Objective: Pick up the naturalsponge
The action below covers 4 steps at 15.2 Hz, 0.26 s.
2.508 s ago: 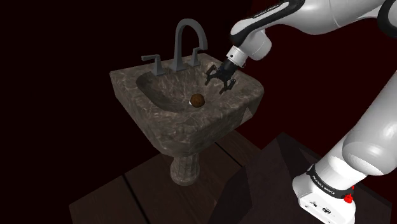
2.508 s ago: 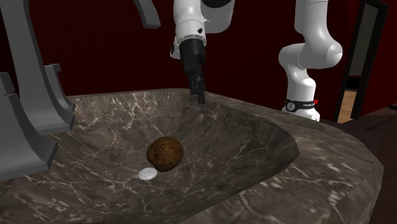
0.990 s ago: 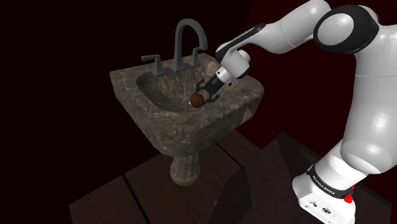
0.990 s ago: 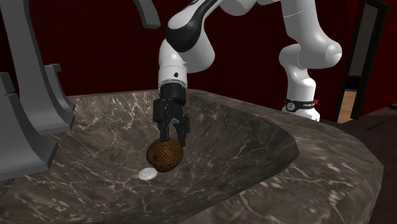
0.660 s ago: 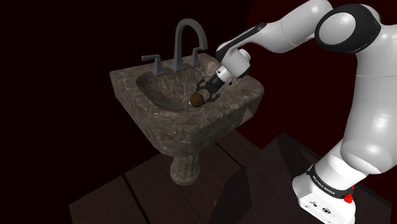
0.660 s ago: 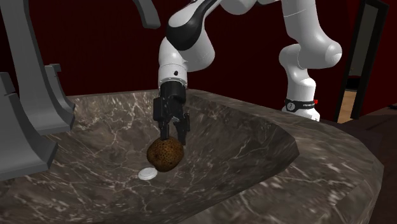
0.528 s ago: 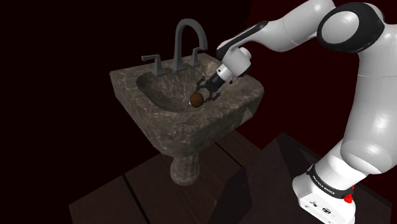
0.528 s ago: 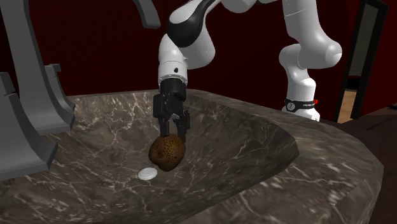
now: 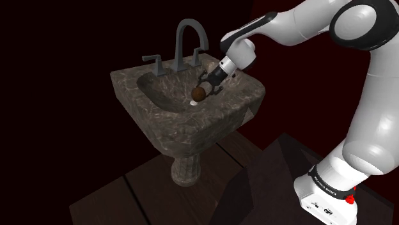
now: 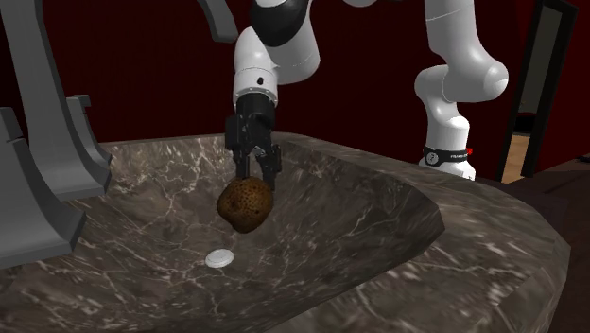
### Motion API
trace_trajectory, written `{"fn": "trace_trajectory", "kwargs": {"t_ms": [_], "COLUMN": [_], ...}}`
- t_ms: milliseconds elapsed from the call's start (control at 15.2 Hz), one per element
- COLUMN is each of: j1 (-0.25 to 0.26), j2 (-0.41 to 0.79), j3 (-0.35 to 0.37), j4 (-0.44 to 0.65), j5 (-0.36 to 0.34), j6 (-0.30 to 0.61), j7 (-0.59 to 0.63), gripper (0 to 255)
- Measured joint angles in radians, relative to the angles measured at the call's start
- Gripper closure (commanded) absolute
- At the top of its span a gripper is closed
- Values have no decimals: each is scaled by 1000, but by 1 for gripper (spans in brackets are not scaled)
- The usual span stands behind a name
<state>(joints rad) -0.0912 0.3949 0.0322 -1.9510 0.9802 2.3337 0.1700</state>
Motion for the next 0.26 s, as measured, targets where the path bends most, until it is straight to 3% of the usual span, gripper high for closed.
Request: {"fn": "trace_trajectory", "kwargs": {"t_ms": [264], "j1": [4], "j2": [-33], "j3": [-6], "j4": [0], "j5": [-23], "j6": [-21], "j7": [35], "gripper": [255]}}
